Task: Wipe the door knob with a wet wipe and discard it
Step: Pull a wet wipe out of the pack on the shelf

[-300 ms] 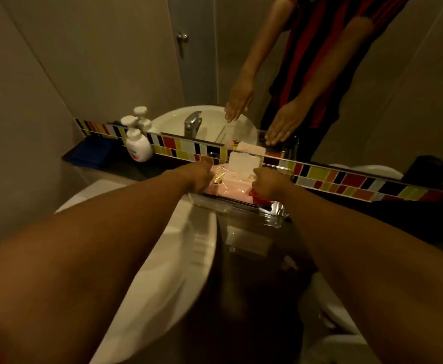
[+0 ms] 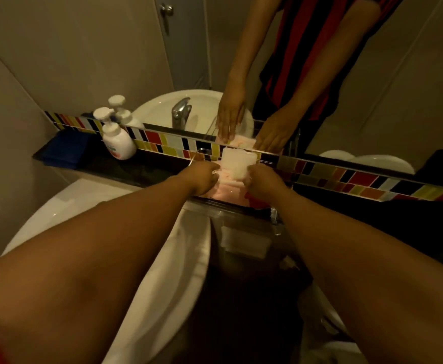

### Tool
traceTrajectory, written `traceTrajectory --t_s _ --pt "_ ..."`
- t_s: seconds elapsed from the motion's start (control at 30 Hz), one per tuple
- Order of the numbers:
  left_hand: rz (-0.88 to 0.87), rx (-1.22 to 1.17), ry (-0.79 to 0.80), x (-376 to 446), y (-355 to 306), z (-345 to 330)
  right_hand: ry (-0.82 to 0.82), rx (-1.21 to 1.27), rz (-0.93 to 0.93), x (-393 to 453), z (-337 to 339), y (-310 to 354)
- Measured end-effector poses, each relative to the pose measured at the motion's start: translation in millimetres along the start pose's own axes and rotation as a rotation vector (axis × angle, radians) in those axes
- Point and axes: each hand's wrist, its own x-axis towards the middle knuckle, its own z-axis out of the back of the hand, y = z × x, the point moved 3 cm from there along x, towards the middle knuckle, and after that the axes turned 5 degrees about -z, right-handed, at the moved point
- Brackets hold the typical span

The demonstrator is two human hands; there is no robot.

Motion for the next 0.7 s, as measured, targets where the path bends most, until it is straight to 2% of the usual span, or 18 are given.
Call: traceTrajectory --t_s 0.1,0.23,0.43,0.7 --pt "-0.052 -0.041 -0.047 13 1 -13 -0.050 0.083 -0.041 10 -9 -3" --pt "-0.069 -0.068 -0.196 27 -2 -20 -0.066 0.258 -0.074 19 -13 -6" --pt "-0.031 -0.175 -0.116 47 0 -28 -0.036 0.366 -0.162 29 -16 -12" --pt "0.042 -0.292 -0.203 47 2 -7 -0.125 0.532 -0.145 23 5 -10"
